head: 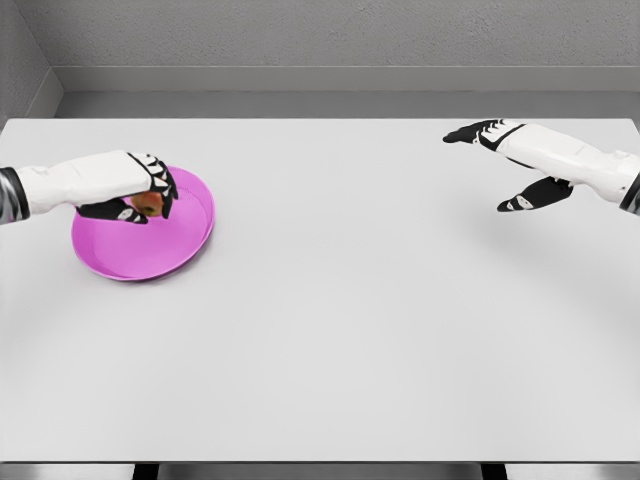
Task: Put the apple on the plate with both arms
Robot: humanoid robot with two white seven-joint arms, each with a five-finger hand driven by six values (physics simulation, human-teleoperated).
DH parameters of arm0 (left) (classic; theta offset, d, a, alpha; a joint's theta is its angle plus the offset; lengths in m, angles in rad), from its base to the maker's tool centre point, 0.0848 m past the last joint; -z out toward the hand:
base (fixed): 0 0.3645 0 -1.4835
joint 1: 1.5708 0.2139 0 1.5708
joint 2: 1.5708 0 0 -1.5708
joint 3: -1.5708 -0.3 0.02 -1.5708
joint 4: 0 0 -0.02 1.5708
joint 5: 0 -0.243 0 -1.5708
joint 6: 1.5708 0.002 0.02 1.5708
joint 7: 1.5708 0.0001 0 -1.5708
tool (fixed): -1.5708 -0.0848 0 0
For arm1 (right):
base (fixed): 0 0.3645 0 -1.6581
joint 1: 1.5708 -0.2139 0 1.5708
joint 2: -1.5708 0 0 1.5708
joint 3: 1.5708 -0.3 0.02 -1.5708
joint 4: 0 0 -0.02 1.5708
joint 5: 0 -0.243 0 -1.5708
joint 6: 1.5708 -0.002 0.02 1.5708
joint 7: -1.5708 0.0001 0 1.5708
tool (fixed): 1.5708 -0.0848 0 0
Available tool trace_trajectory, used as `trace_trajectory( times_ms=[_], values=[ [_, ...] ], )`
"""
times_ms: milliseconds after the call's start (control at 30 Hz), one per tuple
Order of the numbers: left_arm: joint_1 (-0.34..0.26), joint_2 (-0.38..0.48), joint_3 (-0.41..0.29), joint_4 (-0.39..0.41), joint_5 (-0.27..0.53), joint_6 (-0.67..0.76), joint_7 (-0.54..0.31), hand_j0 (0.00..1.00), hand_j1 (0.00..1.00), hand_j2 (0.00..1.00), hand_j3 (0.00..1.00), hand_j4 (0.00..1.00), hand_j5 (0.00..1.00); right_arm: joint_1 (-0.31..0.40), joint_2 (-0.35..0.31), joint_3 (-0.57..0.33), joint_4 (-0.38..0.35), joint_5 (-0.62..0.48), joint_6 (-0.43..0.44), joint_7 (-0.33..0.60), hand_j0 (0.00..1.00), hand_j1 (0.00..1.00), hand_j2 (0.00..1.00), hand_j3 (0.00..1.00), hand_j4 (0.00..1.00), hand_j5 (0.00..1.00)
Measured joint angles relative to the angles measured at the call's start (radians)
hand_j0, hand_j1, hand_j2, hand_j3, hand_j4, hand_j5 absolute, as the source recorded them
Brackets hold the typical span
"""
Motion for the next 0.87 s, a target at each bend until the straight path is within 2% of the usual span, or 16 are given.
trace_trajectory(
  times_ms=[67,100,133,200,233,500,600,700,867],
  values=[
    [0.000,0.003,0.003,0.013,0.002,0.000,0.000,0.49,0.49,0.49,0.49,0.49,0.49,0.000,0.000,0.000,0.000,0.000,0.000,0.000,1.00,1.00,1.00,1.00,1.00,1.00],
    [-0.002,0.002,0.004,0.016,0.004,0.000,0.000,0.60,0.60,0.60,0.60,0.60,0.60,0.000,0.000,0.000,-0.001,0.000,0.000,0.000,1.00,1.00,1.00,1.00,1.00,1.00],
    [-0.002,0.000,0.005,0.019,0.008,0.000,0.001,0.76,0.76,0.76,0.76,0.76,0.76,0.000,0.000,0.000,-0.001,0.000,0.000,0.000,1.00,1.00,1.00,1.00,1.00,1.00],
    [-0.002,-0.003,0.005,0.022,0.021,0.001,0.003,0.94,0.94,0.94,0.94,0.94,0.94,0.002,0.000,0.000,-0.002,0.000,0.000,0.000,1.00,1.00,1.00,1.00,1.00,1.00],
    [0.000,-0.004,0.006,0.024,0.026,0.001,0.003,1.00,1.00,1.00,1.00,1.00,1.00,0.002,0.000,0.000,-0.003,0.000,0.000,0.000,1.00,1.00,1.00,1.00,1.00,1.00],
    [-0.015,-0.015,0.005,0.024,0.048,0.002,0.005,1.00,1.00,1.00,1.00,1.00,1.00,0.003,-0.002,0.000,-0.012,0.000,0.000,0.000,1.00,1.00,1.00,1.00,1.00,1.00],
    [-0.037,-0.045,0.002,-0.065,0.055,0.001,0.006,1.00,1.00,1.00,1.00,1.00,1.00,0.005,-0.006,-0.002,-0.014,0.000,0.000,0.000,1.00,1.00,1.00,1.00,1.00,1.00],
    [-0.043,-0.127,-0.017,-0.147,0.060,0.002,0.006,1.00,1.00,1.00,1.00,1.00,1.00,0.005,-0.019,-0.004,-0.015,0.000,0.000,0.000,1.00,1.00,1.00,1.00,1.00,1.00],
    [-0.038,-0.195,-0.035,-0.183,0.062,0.002,0.006,1.00,1.00,1.00,1.00,1.00,1.00,0.006,-0.033,-0.005,-0.013,0.000,0.000,0.000,1.00,1.00,1.00,1.00,1.00,1.00]
  ],
)
